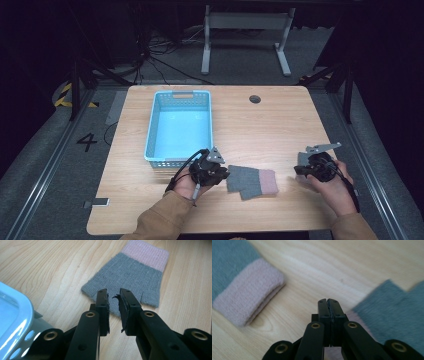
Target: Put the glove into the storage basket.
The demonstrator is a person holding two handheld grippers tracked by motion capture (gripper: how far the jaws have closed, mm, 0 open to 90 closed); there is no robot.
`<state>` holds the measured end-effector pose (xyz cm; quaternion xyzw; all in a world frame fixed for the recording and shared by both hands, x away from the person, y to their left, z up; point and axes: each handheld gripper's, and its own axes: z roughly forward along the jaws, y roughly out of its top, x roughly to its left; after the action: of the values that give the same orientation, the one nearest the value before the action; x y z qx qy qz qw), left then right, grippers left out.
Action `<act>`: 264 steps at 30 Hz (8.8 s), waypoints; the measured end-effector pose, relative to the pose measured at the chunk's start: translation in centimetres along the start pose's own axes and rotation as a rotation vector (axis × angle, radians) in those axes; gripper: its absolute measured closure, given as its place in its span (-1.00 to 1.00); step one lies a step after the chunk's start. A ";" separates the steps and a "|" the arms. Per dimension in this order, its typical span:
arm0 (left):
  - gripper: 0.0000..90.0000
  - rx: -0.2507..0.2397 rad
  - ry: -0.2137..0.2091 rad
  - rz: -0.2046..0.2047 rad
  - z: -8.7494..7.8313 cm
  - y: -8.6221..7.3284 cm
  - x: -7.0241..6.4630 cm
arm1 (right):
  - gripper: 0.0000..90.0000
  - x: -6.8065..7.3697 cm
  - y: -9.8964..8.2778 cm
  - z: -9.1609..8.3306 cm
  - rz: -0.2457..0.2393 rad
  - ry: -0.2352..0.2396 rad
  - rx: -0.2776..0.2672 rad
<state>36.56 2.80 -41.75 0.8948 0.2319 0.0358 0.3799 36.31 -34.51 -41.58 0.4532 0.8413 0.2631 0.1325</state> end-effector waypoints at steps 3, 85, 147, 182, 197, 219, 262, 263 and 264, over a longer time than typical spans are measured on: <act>0.73 -0.002 0.001 -0.006 0.0 -0.1 0.0 | 1.00 -0.6 0.0 -0.8 0.027 -0.022 -0.029; 0.71 -0.010 0.078 -0.092 -2.7 -3.3 0.4 | 1.00 -7.3 -0.7 1.8 0.236 -0.238 -0.002; 0.59 -0.037 0.046 -0.070 -2.9 -2.1 0.5 | -0.15 -1.8 -0.2 2.1 0.263 -0.143 0.077; 0.58 -0.044 0.035 -0.073 -2.8 -2.0 0.5 | 0.75 -1.4 0.7 -0.9 0.162 -0.080 -0.011; 0.50 -0.054 0.023 -0.095 -3.2 -2.1 0.4 | 0.75 1.9 2.8 -2.9 0.015 -0.010 -0.077; 0.49 -0.053 0.018 -0.093 -3.2 -2.2 0.3 | 0.73 8.0 4.6 -2.2 -0.292 0.162 -0.110; 0.62 -0.003 -0.011 -0.057 -1.7 -1.3 -0.6 | 0.31 8.9 3.3 1.6 -0.354 0.186 -0.046; 0.61 -0.001 -0.016 -0.055 -1.5 -1.2 -0.7 | 0.31 8.7 3.3 1.4 -0.350 0.182 -0.052; 0.59 0.000 -0.019 -0.052 -1.4 -1.2 -0.7 | 0.31 8.4 3.1 1.0 -0.335 0.174 -0.060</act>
<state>35.12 4.08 -41.50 0.8888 0.2514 0.0177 0.3827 34.26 -25.80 -40.56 0.2782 0.9051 0.3003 0.1147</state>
